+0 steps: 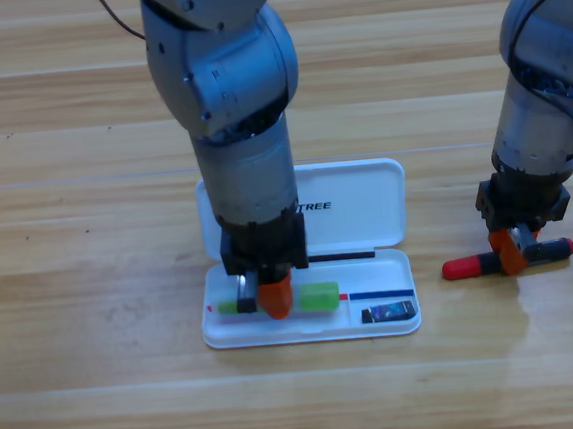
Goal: Clean up eraser and pencils
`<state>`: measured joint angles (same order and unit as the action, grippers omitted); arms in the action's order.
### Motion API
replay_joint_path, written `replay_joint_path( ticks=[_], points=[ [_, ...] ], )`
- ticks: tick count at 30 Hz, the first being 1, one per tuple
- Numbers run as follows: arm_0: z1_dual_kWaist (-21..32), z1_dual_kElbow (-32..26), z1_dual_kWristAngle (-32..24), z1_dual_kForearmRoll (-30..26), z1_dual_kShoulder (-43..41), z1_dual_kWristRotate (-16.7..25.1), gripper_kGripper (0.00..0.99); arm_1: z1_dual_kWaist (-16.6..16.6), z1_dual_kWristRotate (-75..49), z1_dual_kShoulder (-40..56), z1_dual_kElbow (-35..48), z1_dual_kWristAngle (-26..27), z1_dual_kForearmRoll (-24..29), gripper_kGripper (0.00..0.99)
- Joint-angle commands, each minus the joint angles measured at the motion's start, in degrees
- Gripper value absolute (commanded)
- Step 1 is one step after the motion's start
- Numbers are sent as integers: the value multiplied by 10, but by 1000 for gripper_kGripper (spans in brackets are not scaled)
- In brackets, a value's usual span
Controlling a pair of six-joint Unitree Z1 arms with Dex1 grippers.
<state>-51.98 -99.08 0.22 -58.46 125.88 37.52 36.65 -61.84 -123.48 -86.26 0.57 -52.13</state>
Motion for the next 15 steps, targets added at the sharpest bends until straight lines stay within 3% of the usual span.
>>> replay_joint_path(
  ticks=[1, 7, 12, 15],
  points=[
    [-11, 8, -6, -3, 34, -4, 0, -17, 6, -26, 9, 11, 4, 0],
    [-11, 8, -6, -3, 38, -6, 0, -17, 22, -9, -9, -2, -24, 0],
    [-11, 11, -9, -6, 40, -9, 0, 6, 52, 27, -37, -17, -82, 0],
    [-11, 12, -10, -14, 40, -9, 0, 19, 62, 50, -40, -25, -88, 0]
  ],
)
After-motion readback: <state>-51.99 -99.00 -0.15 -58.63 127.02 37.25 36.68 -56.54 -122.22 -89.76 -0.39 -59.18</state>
